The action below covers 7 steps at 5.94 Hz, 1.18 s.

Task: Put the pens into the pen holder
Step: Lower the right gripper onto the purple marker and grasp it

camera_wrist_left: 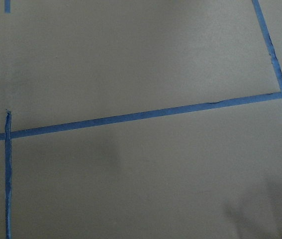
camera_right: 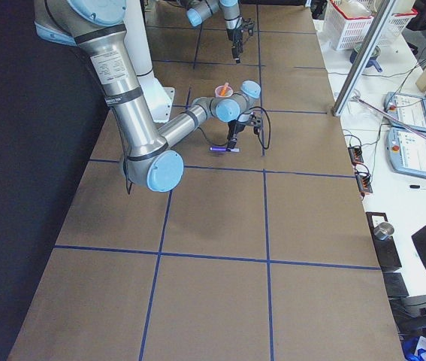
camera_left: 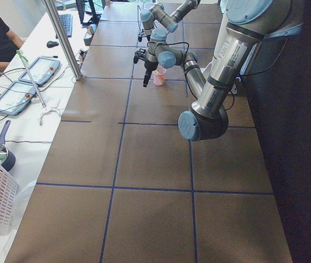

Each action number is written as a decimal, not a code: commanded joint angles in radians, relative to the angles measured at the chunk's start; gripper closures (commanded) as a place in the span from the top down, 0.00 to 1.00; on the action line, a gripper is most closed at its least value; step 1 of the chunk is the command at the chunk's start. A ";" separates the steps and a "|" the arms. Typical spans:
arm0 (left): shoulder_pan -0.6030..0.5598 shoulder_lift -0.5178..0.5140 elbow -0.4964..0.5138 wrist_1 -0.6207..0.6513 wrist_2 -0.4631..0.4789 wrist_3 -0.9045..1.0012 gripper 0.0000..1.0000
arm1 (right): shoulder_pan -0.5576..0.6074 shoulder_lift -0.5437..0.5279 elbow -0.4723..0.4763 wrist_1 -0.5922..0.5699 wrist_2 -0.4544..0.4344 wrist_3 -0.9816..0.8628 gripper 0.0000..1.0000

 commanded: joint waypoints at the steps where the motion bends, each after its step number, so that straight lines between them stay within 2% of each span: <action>1: 0.000 0.001 -0.001 -0.001 0.002 0.000 0.99 | 0.000 0.009 -0.032 0.001 0.012 -0.011 0.75; 4: 0.000 0.002 0.000 -0.004 0.002 0.000 0.99 | -0.002 0.012 -0.036 0.001 0.015 -0.010 0.58; 7: 0.000 0.004 0.002 -0.010 0.002 0.000 0.99 | -0.009 0.030 -0.061 0.000 0.018 -0.005 0.58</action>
